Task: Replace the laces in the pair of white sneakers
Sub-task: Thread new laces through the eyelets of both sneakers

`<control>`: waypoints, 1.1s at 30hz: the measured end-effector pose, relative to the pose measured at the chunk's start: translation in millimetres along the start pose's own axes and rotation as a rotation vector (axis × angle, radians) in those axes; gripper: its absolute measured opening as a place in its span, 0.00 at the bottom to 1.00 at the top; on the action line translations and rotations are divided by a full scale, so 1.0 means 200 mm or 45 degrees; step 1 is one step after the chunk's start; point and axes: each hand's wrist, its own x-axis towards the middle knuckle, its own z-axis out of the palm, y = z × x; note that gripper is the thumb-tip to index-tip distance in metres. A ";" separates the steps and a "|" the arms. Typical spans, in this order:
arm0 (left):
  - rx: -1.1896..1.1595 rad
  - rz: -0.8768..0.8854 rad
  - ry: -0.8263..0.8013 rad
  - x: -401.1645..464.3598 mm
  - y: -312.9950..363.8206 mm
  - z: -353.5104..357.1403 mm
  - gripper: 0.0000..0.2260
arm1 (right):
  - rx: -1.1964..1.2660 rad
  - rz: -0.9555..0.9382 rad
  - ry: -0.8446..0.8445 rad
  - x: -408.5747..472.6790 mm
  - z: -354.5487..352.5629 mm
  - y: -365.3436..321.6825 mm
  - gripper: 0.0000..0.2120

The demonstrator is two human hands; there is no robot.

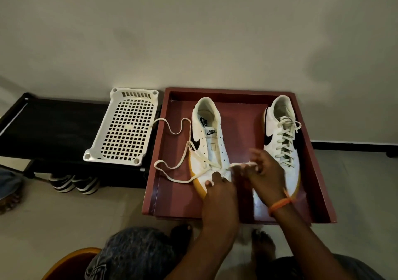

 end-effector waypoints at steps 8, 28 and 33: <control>-0.051 0.072 -0.079 0.01 0.02 0.06 0.10 | 0.078 -0.042 -0.243 0.03 0.07 -0.12 0.12; 0.347 0.085 -0.143 0.00 0.01 0.16 0.21 | 0.162 0.113 0.248 0.18 -0.09 0.01 0.06; 0.402 0.078 -0.109 -0.01 0.05 0.11 0.21 | 0.297 0.210 -0.156 0.08 0.06 -0.06 0.22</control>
